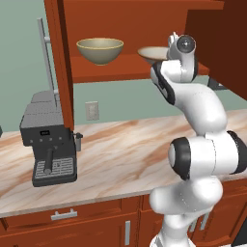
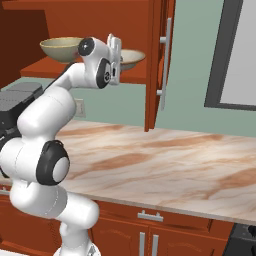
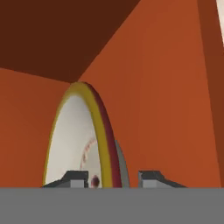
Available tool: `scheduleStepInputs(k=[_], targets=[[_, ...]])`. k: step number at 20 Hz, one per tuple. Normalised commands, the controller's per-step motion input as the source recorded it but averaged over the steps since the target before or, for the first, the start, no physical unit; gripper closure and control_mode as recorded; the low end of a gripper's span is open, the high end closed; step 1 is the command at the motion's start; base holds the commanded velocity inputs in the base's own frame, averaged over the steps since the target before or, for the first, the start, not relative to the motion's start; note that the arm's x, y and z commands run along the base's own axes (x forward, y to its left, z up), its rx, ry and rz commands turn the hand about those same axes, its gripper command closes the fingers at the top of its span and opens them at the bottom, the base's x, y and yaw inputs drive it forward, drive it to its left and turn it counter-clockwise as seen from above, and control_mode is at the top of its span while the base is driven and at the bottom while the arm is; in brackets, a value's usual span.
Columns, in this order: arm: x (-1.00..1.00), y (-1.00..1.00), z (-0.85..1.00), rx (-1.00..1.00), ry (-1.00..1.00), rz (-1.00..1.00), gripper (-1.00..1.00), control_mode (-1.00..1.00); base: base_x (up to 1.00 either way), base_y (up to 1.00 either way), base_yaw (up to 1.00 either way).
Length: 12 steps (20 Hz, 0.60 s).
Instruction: Open the cabinet. Pick the bowls from the counter and place them in the cabinet. Then close the cabinet.
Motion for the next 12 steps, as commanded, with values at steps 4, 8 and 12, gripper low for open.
scheduleStepInputs(k=[4,8,12], targets=[[0.14,0.0,0.0,-0.01,-0.05,0.04,-1.0,-1.0,0.0,0.0,0.0],[0.01,0.0,0.05,-0.01,-0.07,0.04,-1.0,-1.0,0.0,0.0,0.0],[-0.05,0.0,0.0,0.0,0.0,0.04,-1.0,-1.0,0.0,0.0,0.0]])
